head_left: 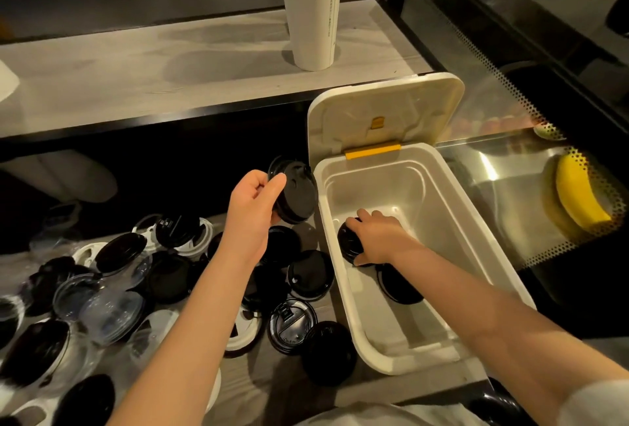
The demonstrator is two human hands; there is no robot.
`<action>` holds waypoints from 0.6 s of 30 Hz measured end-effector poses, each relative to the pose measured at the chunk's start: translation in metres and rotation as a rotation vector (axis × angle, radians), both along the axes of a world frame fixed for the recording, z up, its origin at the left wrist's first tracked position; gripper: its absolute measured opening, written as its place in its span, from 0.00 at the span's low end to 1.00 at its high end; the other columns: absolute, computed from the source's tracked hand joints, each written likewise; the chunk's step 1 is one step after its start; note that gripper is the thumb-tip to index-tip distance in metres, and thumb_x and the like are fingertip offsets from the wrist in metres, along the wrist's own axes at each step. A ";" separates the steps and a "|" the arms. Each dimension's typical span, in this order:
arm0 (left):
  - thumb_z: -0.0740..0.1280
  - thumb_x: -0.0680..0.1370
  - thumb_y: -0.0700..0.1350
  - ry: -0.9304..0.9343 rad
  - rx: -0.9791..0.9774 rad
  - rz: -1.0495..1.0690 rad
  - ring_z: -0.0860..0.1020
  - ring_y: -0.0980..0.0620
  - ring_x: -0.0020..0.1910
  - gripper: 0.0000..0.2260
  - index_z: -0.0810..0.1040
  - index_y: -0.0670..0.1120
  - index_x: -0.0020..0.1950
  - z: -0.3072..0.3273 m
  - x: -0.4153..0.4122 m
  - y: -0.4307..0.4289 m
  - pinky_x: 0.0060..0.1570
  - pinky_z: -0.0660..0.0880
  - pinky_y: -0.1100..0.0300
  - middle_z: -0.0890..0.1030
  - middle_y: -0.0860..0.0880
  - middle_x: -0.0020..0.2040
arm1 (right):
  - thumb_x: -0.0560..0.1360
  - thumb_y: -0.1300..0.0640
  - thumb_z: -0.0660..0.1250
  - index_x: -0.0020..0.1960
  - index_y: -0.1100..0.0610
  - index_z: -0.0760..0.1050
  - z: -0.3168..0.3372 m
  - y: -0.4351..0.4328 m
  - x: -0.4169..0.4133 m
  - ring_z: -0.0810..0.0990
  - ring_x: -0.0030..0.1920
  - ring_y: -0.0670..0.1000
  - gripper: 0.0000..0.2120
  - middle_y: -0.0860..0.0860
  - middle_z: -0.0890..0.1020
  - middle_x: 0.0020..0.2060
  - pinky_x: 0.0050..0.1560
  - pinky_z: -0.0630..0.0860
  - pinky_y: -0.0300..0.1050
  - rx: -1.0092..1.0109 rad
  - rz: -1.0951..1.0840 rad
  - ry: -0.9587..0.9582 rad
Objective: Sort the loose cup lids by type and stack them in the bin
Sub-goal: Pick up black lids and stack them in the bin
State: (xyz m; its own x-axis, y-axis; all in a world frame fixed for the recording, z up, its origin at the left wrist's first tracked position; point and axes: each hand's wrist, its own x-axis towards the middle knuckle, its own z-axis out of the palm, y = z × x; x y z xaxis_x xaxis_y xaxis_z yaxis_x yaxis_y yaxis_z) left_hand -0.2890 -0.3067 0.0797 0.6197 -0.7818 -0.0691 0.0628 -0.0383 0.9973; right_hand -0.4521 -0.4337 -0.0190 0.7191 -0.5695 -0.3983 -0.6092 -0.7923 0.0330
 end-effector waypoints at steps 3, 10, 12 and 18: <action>0.63 0.79 0.42 -0.009 0.027 0.000 0.64 0.53 0.31 0.15 0.63 0.48 0.34 0.003 -0.004 0.000 0.37 0.65 0.53 0.64 0.51 0.30 | 0.67 0.39 0.71 0.69 0.52 0.63 0.011 -0.006 0.005 0.70 0.61 0.57 0.36 0.53 0.70 0.62 0.53 0.69 0.50 0.032 0.007 0.055; 0.64 0.78 0.41 -0.005 0.049 -0.045 0.75 0.53 0.34 0.09 0.68 0.47 0.38 0.007 -0.018 -0.009 0.39 0.72 0.52 0.75 0.51 0.31 | 0.75 0.48 0.67 0.70 0.48 0.67 0.093 -0.006 -0.011 0.77 0.56 0.49 0.24 0.47 0.77 0.57 0.61 0.74 0.47 0.585 -0.420 -0.917; 0.64 0.78 0.42 -0.011 0.076 -0.124 0.77 0.56 0.34 0.07 0.70 0.47 0.40 0.009 -0.029 -0.017 0.39 0.74 0.53 0.77 0.55 0.30 | 0.75 0.51 0.68 0.70 0.44 0.65 0.113 -0.003 -0.017 0.78 0.54 0.48 0.26 0.47 0.77 0.58 0.59 0.75 0.41 0.674 -0.400 -1.004; 0.67 0.76 0.46 -0.357 0.206 -0.284 0.77 0.55 0.40 0.02 0.75 0.49 0.44 0.001 -0.043 -0.027 0.41 0.73 0.63 0.78 0.55 0.37 | 0.71 0.59 0.73 0.53 0.47 0.76 0.121 -0.010 -0.041 0.77 0.39 0.49 0.15 0.46 0.77 0.44 0.41 0.80 0.48 0.545 -0.322 -0.891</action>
